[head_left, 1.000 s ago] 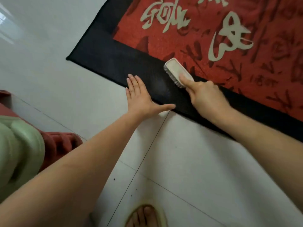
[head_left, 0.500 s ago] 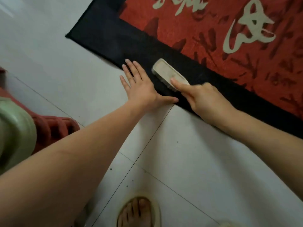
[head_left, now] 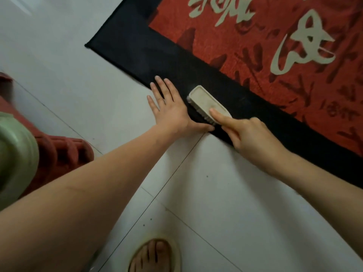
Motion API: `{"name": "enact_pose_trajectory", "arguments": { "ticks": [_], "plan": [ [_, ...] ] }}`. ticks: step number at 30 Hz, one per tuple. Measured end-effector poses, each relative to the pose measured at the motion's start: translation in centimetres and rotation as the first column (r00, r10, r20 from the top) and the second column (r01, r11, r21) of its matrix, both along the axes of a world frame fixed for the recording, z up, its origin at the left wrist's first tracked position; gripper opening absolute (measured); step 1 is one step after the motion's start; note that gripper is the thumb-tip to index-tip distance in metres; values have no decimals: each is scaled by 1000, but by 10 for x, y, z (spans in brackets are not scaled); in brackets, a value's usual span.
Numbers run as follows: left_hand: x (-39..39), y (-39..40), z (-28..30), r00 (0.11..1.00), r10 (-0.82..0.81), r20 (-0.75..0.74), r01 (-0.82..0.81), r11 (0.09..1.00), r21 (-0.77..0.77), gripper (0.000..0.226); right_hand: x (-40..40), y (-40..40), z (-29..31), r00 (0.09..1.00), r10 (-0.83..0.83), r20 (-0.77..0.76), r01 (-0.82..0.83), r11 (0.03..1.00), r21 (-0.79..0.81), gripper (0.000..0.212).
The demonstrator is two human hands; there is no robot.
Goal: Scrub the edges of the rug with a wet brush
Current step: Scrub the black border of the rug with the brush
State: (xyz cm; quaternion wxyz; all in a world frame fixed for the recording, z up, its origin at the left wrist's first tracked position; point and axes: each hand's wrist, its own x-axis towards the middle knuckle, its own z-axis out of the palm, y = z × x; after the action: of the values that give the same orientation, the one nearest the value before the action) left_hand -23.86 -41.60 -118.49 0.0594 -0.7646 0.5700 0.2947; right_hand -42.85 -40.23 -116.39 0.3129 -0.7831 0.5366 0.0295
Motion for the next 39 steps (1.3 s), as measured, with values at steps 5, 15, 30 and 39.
{"name": "enact_pose_trajectory", "arguments": {
  "ticks": [5,15,30,39],
  "plan": [
    [3,-2,0,1000,24,14,-24,1000,-8,170,75,-64,-8,999,27,16,-25,993,-118,48],
    [1,-10,7,999,9,42,-13,997,77,168,67,-50,-7,1000,7,-24,-9,993,-113,49],
    [4,-11,4,998,-36,41,34,997,63,166,31,-8,-8,1000,-3,-17,2,996,-86,54],
    [26,2,2,990,-143,-2,143,989,-26,130,-35,-13,13,914,-310,260,368,905,-215,43]
  ]
}}
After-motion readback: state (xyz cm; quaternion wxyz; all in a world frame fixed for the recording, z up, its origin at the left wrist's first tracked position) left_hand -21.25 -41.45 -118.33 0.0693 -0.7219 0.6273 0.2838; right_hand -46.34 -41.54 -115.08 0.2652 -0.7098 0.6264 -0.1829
